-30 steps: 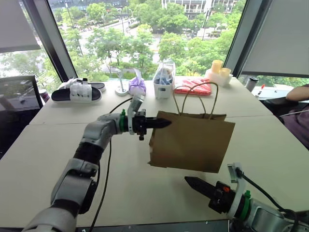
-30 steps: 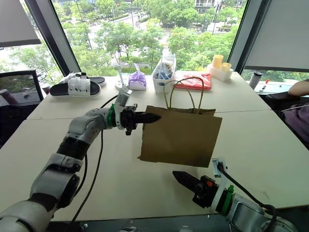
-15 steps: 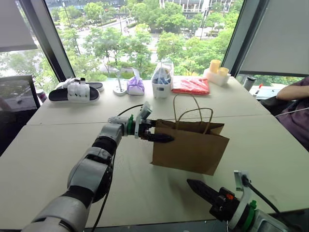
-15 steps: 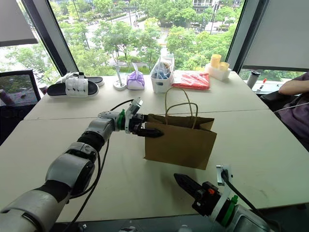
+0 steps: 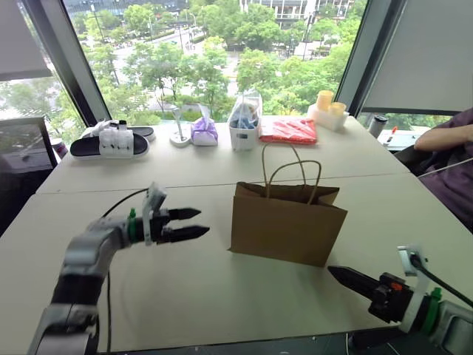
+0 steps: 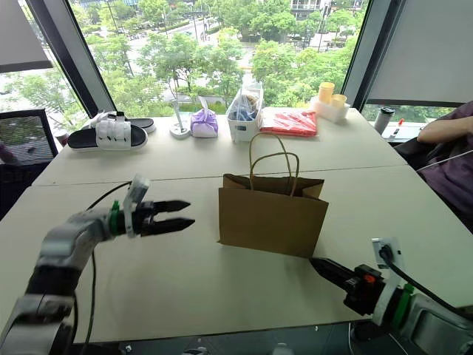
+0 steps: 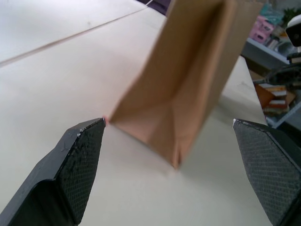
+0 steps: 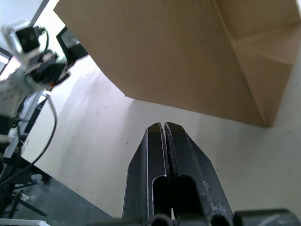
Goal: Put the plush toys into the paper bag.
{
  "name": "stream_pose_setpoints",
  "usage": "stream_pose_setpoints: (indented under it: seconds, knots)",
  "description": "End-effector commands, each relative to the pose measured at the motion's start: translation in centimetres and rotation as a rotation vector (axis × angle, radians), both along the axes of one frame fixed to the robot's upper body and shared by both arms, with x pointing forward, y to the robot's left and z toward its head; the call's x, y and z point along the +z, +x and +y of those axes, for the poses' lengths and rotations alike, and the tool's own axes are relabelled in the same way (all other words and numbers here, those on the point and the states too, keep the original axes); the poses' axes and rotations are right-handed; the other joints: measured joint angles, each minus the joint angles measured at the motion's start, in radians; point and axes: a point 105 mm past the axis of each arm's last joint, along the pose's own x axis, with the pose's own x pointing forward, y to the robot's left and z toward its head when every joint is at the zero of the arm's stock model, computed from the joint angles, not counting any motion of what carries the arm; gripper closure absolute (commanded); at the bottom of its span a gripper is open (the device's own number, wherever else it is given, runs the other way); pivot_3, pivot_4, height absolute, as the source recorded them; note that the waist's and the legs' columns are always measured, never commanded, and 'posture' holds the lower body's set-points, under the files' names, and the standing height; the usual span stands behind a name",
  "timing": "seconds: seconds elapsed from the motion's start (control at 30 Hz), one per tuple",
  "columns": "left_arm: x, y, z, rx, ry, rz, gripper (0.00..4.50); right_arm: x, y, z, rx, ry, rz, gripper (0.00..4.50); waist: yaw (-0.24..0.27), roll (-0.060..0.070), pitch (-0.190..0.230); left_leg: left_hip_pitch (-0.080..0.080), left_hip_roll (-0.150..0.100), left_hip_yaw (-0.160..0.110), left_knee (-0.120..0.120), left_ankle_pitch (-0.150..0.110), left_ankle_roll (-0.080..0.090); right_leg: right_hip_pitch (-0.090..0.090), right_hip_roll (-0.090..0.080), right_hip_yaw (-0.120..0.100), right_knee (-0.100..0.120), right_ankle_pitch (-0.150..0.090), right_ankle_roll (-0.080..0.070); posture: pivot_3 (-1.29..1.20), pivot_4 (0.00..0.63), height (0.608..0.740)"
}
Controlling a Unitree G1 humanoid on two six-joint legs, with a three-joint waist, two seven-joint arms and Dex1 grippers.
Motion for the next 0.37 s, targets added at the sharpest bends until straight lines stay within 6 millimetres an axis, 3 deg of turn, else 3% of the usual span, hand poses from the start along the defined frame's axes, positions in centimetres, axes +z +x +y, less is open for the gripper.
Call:
stream_pose_setpoints:
  seconds: [0.03, 0.2, 0.37]
  knots:
    - [1.0, -2.4, -0.4, 0.115, -0.008, -0.034, 0.07, 1.0, -0.2, -1.9, -0.024, -0.060, -0.050, 4.50, 0.013, 0.000, 0.000, 0.000, -0.001, 0.000, 0.001, 0.000, 0.000, 0.001, -0.001, 0.000, -0.001, 0.000, 0.000, 0.00, 0.150, 0.740]
    - [-0.6, -4.2, 0.3, 0.368, -0.025, 0.015, 0.07, 0.5, -0.4, -3.2, -0.050, -0.094, -0.054, 4.50, 0.032, 0.000, 0.000, 0.002, -0.001, 0.003, 0.001, 0.000, 0.000, 0.004, -0.002, 0.000, -0.003, -0.002, -0.003, 0.00, 0.150, 0.740]
    - [-1.4, -5.4, 0.2, 0.438, -0.045, 0.055, 0.07, -0.6, 0.3, -3.5, -0.054, -0.093, -0.053, 4.50, 0.031, 0.001, 0.000, 0.002, -0.001, 0.004, 0.002, 0.000, -0.001, 0.004, -0.002, 0.000, -0.002, -0.002, -0.003, 0.00, 0.150, 0.740]
